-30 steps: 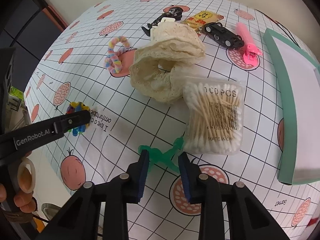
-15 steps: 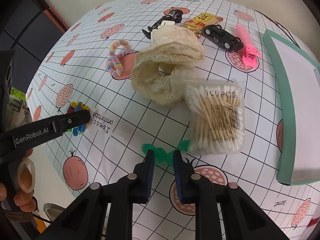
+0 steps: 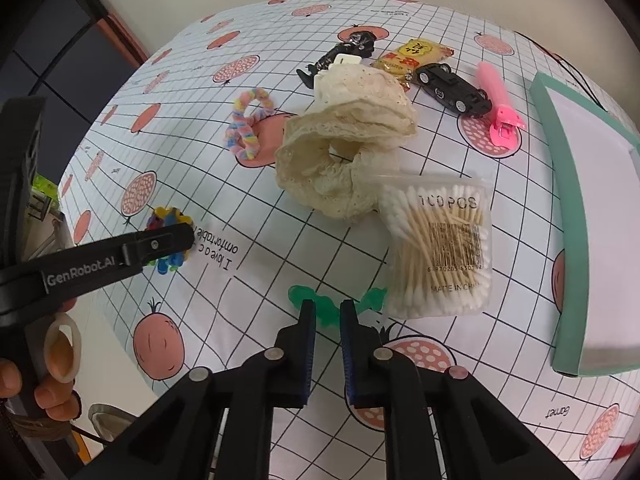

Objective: Organize objects
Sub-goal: 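Carry the block toy and green figure over the white teal-rimmed tray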

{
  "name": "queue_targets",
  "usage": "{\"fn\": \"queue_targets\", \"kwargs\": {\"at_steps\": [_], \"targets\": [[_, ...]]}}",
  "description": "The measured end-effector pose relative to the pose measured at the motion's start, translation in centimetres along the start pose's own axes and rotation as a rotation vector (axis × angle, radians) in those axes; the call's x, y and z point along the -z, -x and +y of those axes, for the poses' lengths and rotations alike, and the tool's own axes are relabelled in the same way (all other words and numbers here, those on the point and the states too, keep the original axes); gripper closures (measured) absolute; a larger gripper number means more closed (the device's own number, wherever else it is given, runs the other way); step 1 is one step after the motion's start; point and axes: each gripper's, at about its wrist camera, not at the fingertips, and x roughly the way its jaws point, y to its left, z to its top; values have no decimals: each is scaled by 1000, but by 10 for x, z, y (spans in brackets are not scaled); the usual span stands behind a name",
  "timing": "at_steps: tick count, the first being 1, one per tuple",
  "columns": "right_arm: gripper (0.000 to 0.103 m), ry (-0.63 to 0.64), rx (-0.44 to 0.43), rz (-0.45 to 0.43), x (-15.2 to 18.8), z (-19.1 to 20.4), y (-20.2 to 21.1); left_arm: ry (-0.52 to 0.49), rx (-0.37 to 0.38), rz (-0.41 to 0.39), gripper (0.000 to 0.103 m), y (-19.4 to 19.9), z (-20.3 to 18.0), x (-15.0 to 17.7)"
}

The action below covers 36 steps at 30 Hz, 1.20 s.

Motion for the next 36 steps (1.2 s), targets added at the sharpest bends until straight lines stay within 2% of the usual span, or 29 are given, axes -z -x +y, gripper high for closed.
{"fn": "queue_targets", "kwargs": {"at_steps": [8, 16, 23, 28, 36], "targets": [[90, -13, 3, -59, -1, -6, 16, -1, 10, -17, 64, 8, -8, -5], [90, -69, 27, -168, 0, -25, 45, -51, 27, -56, 64, 24, -49, -13], [90, -132, 53, -210, 4, -53, 62, -134, 26, -86, 64, 39, -101, -15], [90, -167, 82, -239, 8, -73, 74, -218, 35, -113, 64, 46, -152, -14], [90, -249, 182, -287, 17, -120, 96, -290, 72, -140, 64, 53, -215, -8]]}}
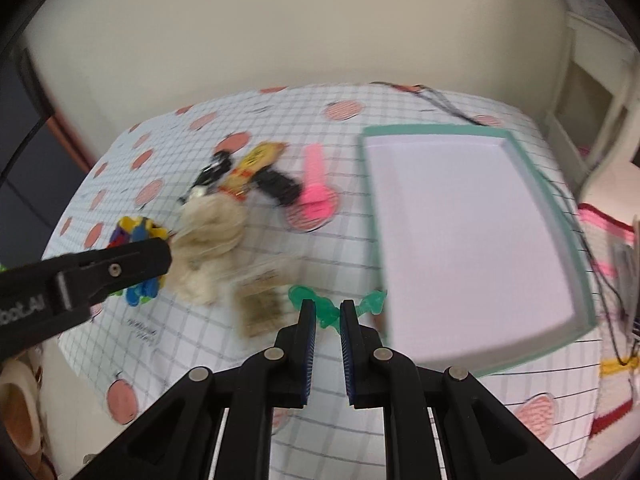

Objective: Organize objects
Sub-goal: 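Carry the block toy and green figure over the white teal-rimmed tray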

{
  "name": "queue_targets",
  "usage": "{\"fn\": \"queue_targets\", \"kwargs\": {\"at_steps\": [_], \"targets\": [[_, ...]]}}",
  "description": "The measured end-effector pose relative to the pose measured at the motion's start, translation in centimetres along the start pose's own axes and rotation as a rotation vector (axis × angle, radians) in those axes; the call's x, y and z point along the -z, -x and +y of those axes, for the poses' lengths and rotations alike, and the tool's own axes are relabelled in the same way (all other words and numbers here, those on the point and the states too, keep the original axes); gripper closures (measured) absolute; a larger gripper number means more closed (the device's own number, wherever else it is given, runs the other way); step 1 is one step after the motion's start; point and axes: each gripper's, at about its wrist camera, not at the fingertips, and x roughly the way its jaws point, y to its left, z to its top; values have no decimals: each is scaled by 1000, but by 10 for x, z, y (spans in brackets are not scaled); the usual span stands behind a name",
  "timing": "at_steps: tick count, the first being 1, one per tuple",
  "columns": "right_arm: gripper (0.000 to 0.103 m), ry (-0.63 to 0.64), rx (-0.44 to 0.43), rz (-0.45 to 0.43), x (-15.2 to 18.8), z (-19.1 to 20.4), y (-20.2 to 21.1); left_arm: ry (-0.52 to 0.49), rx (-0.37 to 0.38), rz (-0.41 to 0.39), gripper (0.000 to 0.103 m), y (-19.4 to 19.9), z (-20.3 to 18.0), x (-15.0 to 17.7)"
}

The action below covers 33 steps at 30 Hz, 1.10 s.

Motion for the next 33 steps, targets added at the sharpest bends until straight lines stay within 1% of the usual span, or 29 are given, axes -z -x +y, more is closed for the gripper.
{"fn": "queue_targets", "kwargs": {"at_steps": [5, 13, 18, 23, 26, 30, 33], "targets": [[90, -16, 87, -16, -8, -32, 0, 1, 13, 0, 64, -7, -25, -6], [90, -70, 189, -12, -19, -77, -8, -18, 24, -9, 64, -23, -59, -16], [90, -109, 217, -4, -30, -99, -15, -51, 42, -20, 64, -36, -77, -23], [90, -151, 235, -6, -40, -114, -25, -81, 38, -30, 64, -52, -92, -27], [90, -151, 261, -9, -42, -121, -34, -106, 37, -32, 64, -63, -100, -28], [90, -165, 279, 10, -42, -135, -48, -133, 24, -30, 64, -82, -110, -29], [90, -186, 288, -4, -46, -148, -49, -135, 26, -28, 64, -97, -114, -32]]}}
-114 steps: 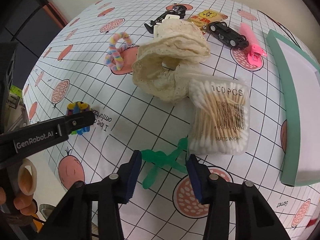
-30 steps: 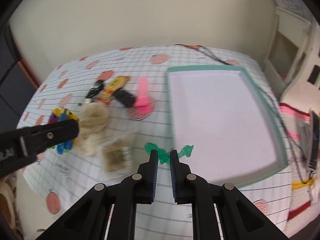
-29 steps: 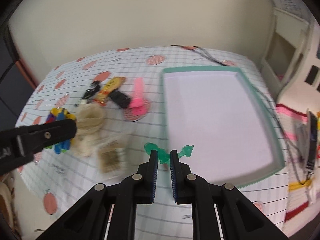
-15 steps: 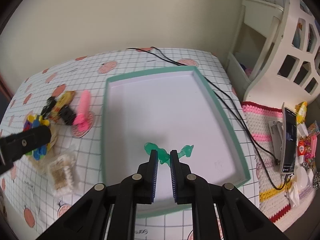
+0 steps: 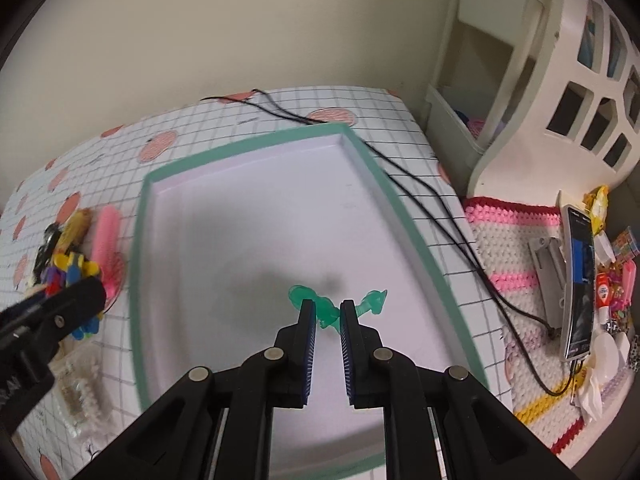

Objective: Organize objects
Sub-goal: 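Carry the block toy and green figure over the white teal-rimmed tray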

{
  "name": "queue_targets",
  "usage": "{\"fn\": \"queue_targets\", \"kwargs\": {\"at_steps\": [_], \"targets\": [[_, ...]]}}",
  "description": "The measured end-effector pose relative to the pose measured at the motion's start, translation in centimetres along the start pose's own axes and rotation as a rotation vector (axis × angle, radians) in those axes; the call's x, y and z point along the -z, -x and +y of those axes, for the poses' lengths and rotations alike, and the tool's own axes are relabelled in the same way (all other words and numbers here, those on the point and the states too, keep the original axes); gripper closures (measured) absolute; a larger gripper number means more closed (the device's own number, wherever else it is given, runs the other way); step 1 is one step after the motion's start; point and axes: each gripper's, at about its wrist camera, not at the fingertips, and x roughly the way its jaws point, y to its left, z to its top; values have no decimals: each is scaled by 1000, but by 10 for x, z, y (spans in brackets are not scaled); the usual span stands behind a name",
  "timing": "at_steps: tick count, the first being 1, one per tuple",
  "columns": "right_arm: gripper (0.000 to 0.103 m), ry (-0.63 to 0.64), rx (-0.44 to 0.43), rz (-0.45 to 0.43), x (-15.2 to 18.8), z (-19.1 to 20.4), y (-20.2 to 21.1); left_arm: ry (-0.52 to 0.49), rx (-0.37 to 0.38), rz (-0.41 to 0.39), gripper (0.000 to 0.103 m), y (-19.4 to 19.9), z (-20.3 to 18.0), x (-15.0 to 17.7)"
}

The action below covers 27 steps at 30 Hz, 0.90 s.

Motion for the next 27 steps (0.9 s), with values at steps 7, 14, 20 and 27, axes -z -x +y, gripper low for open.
{"fn": "queue_targets", "kwargs": {"at_steps": [7, 14, 20, 27], "targets": [[90, -49, 8, -6, -13, -16, -18, -44, 8, -4, 64, -26, -14, -1], [89, -67, 17, -28, -19, -20, -30, -100, 19, 10, 64, -47, -29, 3], [89, -50, 45, -17, -15, -21, -36, -104, 8, 60, 64, -62, -24, 9], [89, -47, 40, -20, -13, -14, -32, -150, -6, 96, 64, -64, -22, 19]]}}
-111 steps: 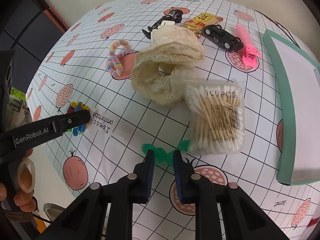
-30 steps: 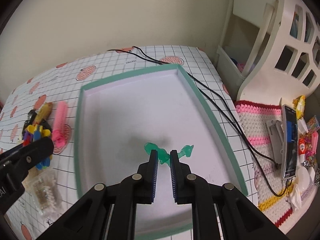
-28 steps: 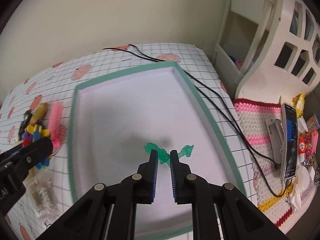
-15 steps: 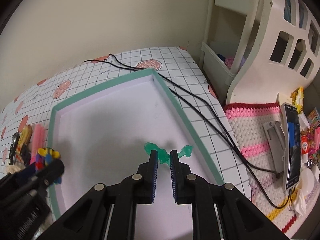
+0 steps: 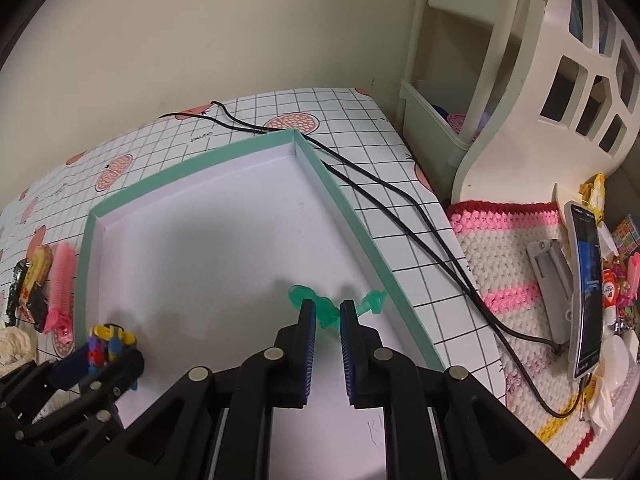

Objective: Organize objects
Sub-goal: 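Carry the block toy and green figure over the white teal-rimmed tray, then lower both toys into the tray and open both tools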

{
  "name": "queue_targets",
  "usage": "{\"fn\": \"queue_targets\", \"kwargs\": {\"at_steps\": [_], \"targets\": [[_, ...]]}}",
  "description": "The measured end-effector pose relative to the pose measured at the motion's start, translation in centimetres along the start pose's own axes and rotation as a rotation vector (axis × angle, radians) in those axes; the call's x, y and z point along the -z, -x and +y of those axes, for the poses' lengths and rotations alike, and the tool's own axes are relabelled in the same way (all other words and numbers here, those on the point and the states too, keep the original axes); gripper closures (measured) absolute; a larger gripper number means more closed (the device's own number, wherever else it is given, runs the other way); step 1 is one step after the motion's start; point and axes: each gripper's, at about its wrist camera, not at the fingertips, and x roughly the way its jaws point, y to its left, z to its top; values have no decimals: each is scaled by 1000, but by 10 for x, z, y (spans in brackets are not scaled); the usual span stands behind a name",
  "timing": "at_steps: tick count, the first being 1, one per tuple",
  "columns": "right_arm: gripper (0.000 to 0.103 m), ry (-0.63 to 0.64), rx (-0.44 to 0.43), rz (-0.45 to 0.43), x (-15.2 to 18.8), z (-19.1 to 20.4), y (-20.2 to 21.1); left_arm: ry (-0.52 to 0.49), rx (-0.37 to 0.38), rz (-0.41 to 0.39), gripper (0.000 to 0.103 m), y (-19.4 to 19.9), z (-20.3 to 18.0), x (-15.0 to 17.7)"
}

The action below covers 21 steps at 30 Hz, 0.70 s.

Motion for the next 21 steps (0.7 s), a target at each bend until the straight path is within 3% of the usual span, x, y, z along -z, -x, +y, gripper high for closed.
{"fn": "queue_targets", "kwargs": {"at_steps": [11, 21], "targets": [[90, 42, -25, -2, 3, 22, 6, 8, -24, 34, 64, 5, 24, 3], [89, 40, -67, -8, 2, 38, 5, 85, 28, -42, 64, 9, 37, -10]]}}
